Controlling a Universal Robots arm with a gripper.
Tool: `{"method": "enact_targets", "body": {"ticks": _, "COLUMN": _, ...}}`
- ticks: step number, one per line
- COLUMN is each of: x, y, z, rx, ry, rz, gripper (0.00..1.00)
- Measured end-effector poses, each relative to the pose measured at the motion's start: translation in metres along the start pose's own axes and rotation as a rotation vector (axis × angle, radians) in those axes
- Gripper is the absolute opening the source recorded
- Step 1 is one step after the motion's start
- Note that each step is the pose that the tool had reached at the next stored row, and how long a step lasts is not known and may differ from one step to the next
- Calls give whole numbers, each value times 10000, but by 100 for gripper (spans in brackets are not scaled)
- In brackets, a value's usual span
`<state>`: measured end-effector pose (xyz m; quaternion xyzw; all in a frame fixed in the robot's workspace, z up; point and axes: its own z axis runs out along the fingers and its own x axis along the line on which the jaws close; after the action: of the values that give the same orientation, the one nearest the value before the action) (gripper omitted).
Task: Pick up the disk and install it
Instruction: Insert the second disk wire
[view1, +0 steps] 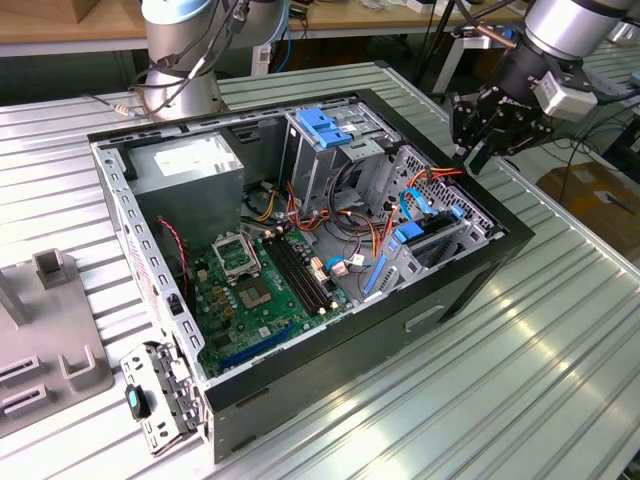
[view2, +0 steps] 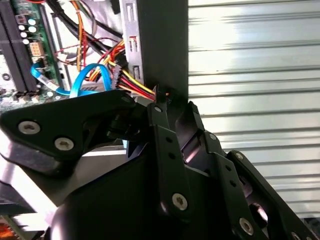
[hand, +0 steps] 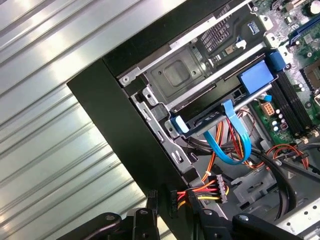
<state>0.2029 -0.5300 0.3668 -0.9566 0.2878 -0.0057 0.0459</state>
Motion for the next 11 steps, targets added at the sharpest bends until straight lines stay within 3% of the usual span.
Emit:
{"method": "enact_targets", "body": {"ticks": 1, "x": -6, "y": 4, "z": -1, "rx": 89, "ry": 141, "rz": -15, "gripper": 36}}
{"method": "enact_targets", "body": {"ticks": 2, "x": -14, "y": 9, "z": -1, "rx": 137, "ry": 214, "rz": -22, "gripper": 36}}
{"method": "enact_targets", "body": {"ticks": 7, "x": -89, "y": 78, "z": -5, "rx": 311, "ry": 475, "rz": -51, "gripper": 36}}
{"method": "enact_targets", "body": {"ticks": 11, "x": -84, "y": 109, "z": -9, "rx": 329, "ry": 502, "rz": -54, "gripper": 36}}
